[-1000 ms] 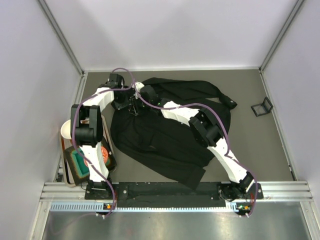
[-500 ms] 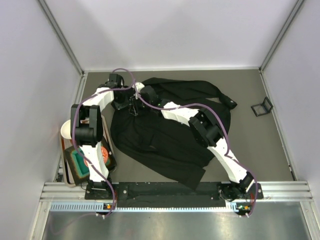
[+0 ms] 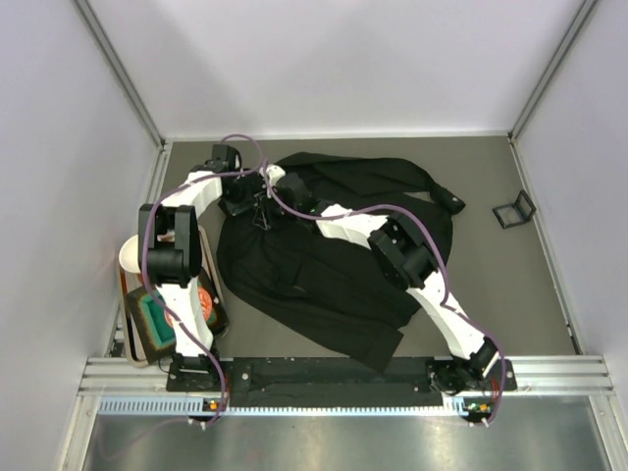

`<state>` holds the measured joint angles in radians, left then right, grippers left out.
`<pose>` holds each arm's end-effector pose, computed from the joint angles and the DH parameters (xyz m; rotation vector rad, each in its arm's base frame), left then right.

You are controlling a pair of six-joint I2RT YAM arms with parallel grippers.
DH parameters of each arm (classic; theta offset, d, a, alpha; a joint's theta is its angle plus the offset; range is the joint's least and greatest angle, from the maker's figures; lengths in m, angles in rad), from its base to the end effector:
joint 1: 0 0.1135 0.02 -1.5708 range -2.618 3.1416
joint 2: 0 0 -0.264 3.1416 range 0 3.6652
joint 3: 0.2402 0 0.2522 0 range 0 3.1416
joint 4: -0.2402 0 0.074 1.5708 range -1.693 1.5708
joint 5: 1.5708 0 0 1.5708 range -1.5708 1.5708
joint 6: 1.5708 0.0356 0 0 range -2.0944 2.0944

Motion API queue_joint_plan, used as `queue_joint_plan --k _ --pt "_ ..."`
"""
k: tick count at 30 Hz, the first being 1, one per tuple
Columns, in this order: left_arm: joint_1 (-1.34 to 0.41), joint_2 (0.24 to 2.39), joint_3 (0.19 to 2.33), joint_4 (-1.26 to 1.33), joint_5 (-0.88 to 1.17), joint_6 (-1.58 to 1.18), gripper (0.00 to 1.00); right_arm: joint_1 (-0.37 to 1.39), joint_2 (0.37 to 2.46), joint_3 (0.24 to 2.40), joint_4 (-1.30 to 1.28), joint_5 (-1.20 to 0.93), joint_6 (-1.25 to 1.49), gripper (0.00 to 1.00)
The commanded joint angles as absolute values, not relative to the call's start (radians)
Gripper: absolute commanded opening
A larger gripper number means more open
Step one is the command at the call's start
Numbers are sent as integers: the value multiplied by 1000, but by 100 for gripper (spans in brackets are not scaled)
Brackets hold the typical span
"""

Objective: Remove the brooch from the garment

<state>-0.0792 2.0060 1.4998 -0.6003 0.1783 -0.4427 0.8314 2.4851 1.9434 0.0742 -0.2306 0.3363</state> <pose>0.4216 -0.0398 0.1891 -0.4336 2.6767 -0.3995 0.3760 0.4244 0.1508 -0.6785 2.0564 0.9414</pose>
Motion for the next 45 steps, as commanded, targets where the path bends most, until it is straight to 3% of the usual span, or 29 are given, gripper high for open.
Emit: queue_joint_plan --k 1,6,14,16,20,22,25,30,45 --pt "-103 2011 1525 -676 262 -448 0 856 2444 1884 106 -173 353 30" --pt "-103 1984 1496 -670 244 -456 2 850 2439 1876 126 -152 377 17" --pt "-101 1804 1367 -532 141 -517 40 805 2445 1819 238 -247 550 11" --pt "-101 1737 1313 -488 106 -538 43 784 2450 1798 277 -274 622 7" --pt "-101 1649 1215 -414 81 -578 39 755 2471 1761 369 -368 750 5" --pt "-101 1626 1157 -365 118 -612 31 750 2473 1749 394 -377 788 5" --pt "-101 1660 1101 -333 216 -662 22 746 2474 1723 428 -385 853 6" --pt "-103 1729 1043 -299 218 -696 14 727 2494 1677 527 -434 975 9" --pt "-101 1756 994 -373 98 -666 11 681 2528 1741 537 -575 1037 19"
